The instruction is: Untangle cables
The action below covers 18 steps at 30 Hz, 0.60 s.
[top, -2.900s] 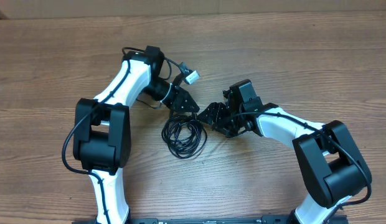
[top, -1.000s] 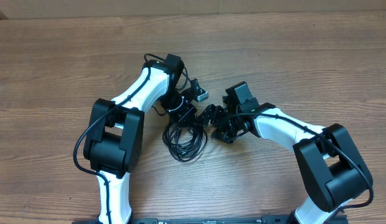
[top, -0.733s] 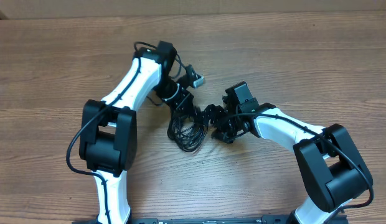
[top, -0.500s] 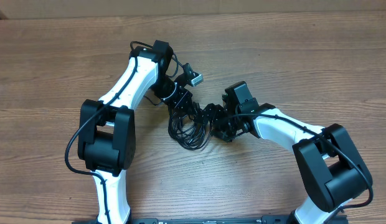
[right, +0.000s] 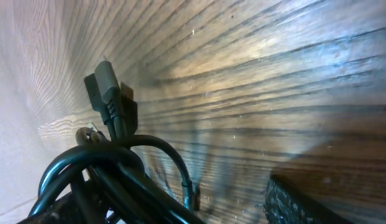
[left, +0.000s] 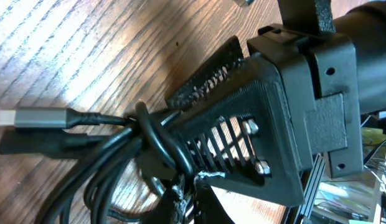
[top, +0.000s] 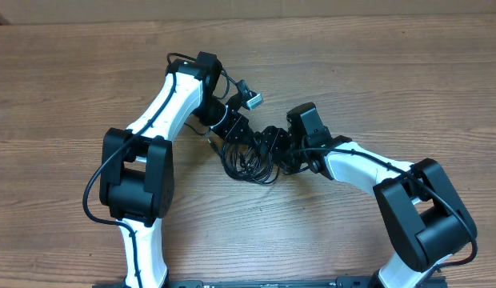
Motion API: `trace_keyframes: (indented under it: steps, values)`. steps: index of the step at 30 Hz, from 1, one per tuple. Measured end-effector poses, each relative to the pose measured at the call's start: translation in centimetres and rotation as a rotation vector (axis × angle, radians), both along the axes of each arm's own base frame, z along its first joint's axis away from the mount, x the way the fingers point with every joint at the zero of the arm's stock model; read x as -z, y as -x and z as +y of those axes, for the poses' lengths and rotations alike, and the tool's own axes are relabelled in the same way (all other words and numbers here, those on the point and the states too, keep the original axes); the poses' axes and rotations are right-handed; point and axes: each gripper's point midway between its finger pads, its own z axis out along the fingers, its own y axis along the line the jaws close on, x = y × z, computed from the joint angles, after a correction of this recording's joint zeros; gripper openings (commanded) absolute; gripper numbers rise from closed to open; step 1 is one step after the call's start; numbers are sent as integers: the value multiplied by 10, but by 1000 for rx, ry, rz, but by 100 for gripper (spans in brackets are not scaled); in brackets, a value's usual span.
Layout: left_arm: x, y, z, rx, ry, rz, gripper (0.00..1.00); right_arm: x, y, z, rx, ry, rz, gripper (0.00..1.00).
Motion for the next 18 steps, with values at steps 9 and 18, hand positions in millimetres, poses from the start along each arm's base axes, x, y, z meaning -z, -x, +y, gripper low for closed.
trace_keyframes:
  steps: [9,18]
  values:
    - [-1,-1,1,13,8,-15,4,-1,-4,0,5,0,-20,79]
    - [-6,2,-1,34,48,-15,4,1,-8,-4,23,26,-41,71]
